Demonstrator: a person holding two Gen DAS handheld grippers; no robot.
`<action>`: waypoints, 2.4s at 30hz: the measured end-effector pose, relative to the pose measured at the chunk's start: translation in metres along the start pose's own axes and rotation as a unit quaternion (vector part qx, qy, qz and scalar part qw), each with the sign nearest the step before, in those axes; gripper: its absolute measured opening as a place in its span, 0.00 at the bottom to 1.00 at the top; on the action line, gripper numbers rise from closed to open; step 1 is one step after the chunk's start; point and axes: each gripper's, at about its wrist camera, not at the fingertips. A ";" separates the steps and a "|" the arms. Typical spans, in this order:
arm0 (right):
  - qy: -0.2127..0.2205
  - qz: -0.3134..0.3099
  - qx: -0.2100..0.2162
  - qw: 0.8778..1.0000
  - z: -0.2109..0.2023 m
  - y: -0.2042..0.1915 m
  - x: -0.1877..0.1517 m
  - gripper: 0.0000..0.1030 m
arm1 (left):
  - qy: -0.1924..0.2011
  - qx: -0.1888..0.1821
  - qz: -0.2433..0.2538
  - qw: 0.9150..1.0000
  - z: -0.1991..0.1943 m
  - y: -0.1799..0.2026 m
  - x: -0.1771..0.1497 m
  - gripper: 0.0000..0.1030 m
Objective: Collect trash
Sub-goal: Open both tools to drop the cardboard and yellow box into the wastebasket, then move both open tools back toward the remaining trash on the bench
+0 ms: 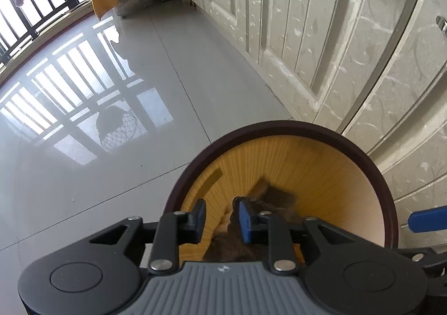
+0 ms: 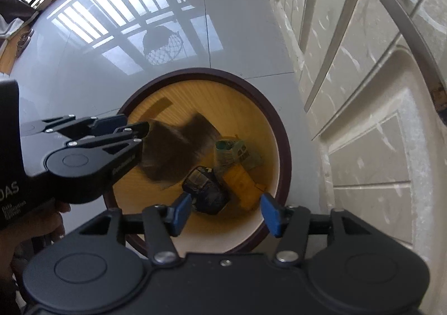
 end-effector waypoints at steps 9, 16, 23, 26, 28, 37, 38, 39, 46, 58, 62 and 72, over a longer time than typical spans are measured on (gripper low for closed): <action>-0.014 -0.069 -0.034 0.997 0.001 -0.010 -0.004 0.66 | -0.012 0.000 -0.011 1.000 -0.003 -0.008 -0.009 0.42; 0.002 -0.070 -0.028 0.997 -0.014 -0.005 -0.009 0.77 | -0.032 -0.016 -0.016 0.999 -0.016 -0.014 -0.018 0.62; 0.017 -0.060 -0.029 0.998 -0.031 -0.005 -0.019 0.94 | -0.027 -0.021 -0.034 0.999 -0.043 -0.023 -0.026 0.73; 0.023 -0.047 -0.034 0.998 -0.040 -0.003 -0.024 0.98 | -0.027 -0.024 -0.044 0.998 -0.054 -0.027 -0.032 0.75; 0.025 -0.039 -0.039 0.998 -0.045 -0.002 -0.027 1.00 | -0.029 -0.026 -0.052 0.998 -0.061 -0.028 -0.037 0.76; 0.040 -0.029 -0.052 0.997 -0.066 -0.006 -0.043 1.00 | -0.040 -0.029 -0.091 0.995 -0.085 -0.039 -0.063 0.87; 0.041 -0.029 -0.054 0.997 -0.068 -0.007 -0.045 1.00 | -0.041 -0.030 -0.094 0.994 -0.088 -0.040 -0.065 0.88; 0.043 -0.029 -0.056 0.997 -0.069 -0.009 -0.047 1.00 | -0.041 -0.030 -0.098 0.994 -0.091 -0.041 -0.067 0.88; 0.063 -0.033 -0.058 0.996 -0.083 -0.015 -0.061 1.00 | -0.037 -0.038 -0.121 0.991 -0.116 -0.050 -0.084 0.99; 0.096 -0.054 -0.064 0.992 -0.105 -0.026 -0.083 1.00 | -0.034 -0.020 -0.150 0.988 -0.145 -0.054 -0.110 1.00; 0.121 -0.065 -0.072 0.988 -0.118 -0.031 -0.091 1.00 | -0.020 -0.014 -0.162 0.987 -0.158 -0.055 -0.120 1.00; 0.209 -0.083 -0.080 0.971 -0.155 -0.037 -0.113 1.00 | 0.043 -0.008 -0.187 0.981 -0.202 -0.057 -0.144 1.00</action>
Point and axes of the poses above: each gripper's, at about its wrist camera, not at the fingertips, and z roughly the way its jaws point, y to its right, x to its top, and after that the axes turned 15 degrees about -y, right-handed
